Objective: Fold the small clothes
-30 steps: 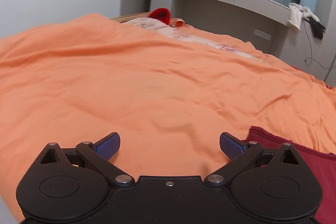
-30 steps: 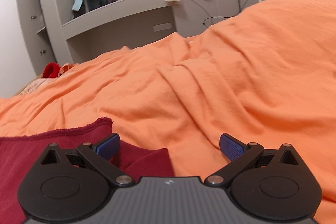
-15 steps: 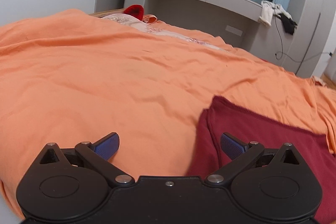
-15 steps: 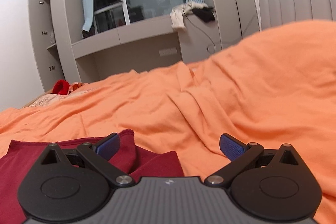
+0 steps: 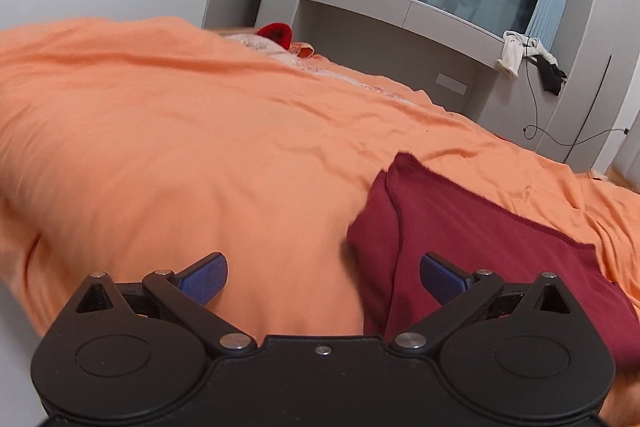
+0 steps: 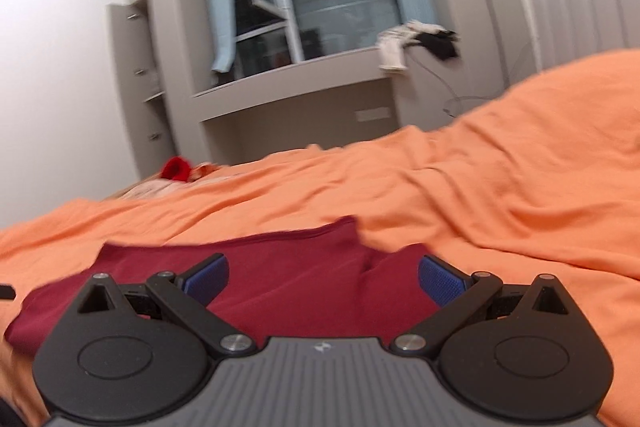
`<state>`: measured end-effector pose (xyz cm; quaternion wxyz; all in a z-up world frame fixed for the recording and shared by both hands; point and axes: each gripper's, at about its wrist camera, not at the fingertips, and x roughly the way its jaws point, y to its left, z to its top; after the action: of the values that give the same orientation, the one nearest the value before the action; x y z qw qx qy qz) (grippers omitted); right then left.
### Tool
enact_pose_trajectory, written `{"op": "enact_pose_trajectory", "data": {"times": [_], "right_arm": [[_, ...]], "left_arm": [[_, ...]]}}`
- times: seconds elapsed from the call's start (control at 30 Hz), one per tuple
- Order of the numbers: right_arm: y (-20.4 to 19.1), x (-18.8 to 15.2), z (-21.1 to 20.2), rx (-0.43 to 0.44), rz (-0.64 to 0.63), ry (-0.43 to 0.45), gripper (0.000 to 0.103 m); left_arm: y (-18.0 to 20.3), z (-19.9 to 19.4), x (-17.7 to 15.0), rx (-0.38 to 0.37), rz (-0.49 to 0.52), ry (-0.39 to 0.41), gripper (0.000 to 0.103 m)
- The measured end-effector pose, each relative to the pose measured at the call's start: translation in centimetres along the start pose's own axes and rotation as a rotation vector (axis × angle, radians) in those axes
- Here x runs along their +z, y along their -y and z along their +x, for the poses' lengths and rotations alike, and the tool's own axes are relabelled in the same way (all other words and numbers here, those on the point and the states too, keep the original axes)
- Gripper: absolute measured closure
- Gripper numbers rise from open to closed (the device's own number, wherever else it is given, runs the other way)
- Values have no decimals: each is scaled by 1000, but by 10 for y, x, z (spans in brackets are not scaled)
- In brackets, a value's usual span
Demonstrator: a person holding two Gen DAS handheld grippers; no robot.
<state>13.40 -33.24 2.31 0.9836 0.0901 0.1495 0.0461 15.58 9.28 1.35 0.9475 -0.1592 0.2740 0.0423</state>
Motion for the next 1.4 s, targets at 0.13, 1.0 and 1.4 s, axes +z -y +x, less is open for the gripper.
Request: {"op": "enact_pose_trajectory", "data": {"times": [0.13,1.0,1.4], "right_arm": [[-28,-11,-2,42,-84,-15,0],[38,31,89,125,-19,-278,4],[69,24,120,104,92,-346,85]], "left_arm": [[-5,-12,-13,-58,-17,-2,1],[28,0,-41,-150,103,-79,1],[41,5,-44,-117,138,-78,1]]}}
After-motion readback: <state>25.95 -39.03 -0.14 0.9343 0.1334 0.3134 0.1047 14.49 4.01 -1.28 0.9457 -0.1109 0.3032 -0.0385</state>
